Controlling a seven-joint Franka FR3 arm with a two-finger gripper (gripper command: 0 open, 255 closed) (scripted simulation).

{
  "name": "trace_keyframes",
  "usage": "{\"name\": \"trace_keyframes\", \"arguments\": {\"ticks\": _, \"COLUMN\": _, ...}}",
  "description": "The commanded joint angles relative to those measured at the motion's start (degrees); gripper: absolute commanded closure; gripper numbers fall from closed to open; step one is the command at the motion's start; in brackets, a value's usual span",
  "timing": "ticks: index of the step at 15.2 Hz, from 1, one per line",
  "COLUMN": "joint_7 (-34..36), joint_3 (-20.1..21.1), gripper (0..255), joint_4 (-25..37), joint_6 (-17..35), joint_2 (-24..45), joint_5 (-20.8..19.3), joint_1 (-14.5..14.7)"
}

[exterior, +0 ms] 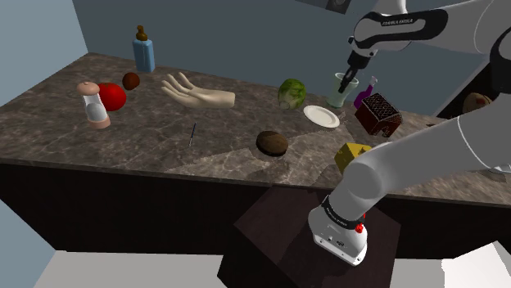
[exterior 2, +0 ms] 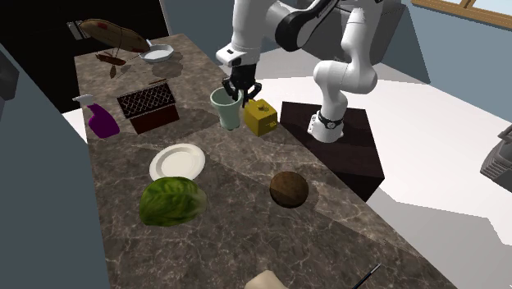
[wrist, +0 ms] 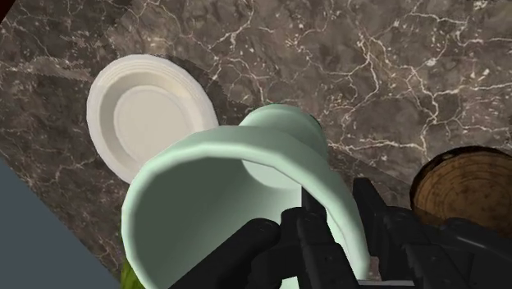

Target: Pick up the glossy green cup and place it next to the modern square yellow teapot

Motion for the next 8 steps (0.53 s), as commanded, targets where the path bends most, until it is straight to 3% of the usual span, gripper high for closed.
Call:
{"name": "trace_keyframes", "arguments": {"ticks": 1, "joint_7": -2.02, "joint_3": -1.21, "gripper": 255, "joint_4": -1.09, "joint_6": -0.45, "joint_2": -2.15, "joint_5": -1.39, "joint_1": -1.55}}
{"name": "trace_keyframes", "arguments": {"ticks": 8, "joint_7": -10.15, "joint_3": -6.53, "gripper": 255, "joint_4": -2.52, "joint_6": -1.93, "joint_2": -7.43, "joint_5": -5.54, "joint_1": -6.63}}
